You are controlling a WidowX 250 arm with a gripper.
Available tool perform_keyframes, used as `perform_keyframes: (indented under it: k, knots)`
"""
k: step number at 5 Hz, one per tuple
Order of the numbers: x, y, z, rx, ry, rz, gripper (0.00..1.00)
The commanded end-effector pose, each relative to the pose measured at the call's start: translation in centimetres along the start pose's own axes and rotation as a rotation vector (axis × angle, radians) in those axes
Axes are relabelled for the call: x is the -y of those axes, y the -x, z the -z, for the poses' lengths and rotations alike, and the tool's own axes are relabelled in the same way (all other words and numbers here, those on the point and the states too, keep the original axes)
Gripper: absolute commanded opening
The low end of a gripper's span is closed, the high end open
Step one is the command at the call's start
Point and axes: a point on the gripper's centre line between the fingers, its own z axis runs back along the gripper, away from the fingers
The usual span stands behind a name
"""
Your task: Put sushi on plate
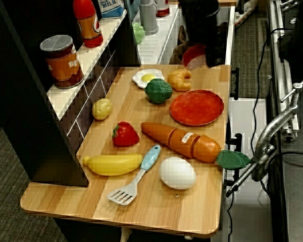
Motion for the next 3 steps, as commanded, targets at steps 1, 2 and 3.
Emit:
perform_keyframes:
  k: [1, 2, 3]
  knots:
    - [-4.3, -2.2, -0.8, 0.074, -0.07, -0.028, 0.0]
    - [-4.0, -1.2, 0.1, 0.092, -0.08, -0.004, 0.0]
    - [-4.0, -1.2, 0.1, 0.092, -0.08, -0.004, 1.0]
